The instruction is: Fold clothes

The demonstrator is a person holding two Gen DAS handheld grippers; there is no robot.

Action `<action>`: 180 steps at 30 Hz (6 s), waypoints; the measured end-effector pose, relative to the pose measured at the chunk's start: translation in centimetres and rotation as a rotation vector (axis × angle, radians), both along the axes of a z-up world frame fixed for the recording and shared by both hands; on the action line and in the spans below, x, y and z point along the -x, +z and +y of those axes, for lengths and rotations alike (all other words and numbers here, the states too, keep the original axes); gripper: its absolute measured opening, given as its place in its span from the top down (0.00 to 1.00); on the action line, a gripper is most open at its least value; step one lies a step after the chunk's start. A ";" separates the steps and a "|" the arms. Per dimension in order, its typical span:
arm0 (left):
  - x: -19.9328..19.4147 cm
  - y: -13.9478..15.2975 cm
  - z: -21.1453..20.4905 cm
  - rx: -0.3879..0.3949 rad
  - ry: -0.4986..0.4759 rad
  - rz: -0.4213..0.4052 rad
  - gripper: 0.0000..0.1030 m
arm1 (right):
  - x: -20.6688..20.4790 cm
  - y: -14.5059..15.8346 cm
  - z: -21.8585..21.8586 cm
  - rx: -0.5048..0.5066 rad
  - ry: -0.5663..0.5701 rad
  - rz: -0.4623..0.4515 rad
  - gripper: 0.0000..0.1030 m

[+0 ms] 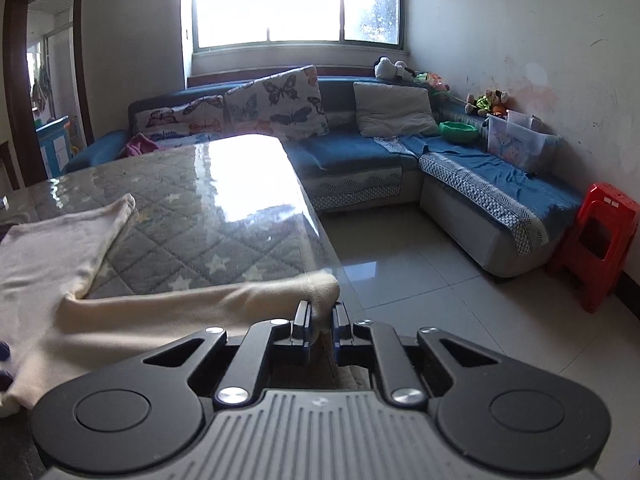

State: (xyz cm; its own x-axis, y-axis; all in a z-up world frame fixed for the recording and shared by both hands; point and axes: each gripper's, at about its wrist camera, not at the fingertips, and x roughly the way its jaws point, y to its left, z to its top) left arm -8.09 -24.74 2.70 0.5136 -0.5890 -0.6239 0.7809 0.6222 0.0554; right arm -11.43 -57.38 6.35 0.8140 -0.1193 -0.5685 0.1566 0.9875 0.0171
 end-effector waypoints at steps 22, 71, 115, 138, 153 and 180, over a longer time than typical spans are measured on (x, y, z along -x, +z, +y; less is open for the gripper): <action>1.3 1.8 15.7 0.188 0.460 0.004 0.49 | -1.6 9.3 20.7 0.153 0.631 -0.145 0.92; -3.1 13.4 4.2 0.135 0.257 -0.136 0.95 | 4.0 -1.2 15.1 -0.021 0.505 0.006 0.41; -0.3 3.2 16.2 0.126 0.492 0.055 0.89 | 0.5 1.4 14.8 0.048 0.576 0.067 0.56; -3.0 0.1 16.2 0.227 0.561 0.162 0.88 | -5.8 -1.1 19.6 0.020 0.680 0.127 0.83; 2.4 0.9 24.6 0.254 0.840 0.102 0.50 | -2.8 -1.5 27.5 0.067 0.947 0.155 0.81; 0.3 -0.1 35.6 0.276 1.340 0.067 0.82 | -1.3 0.5 29.6 0.075 0.989 0.103 0.79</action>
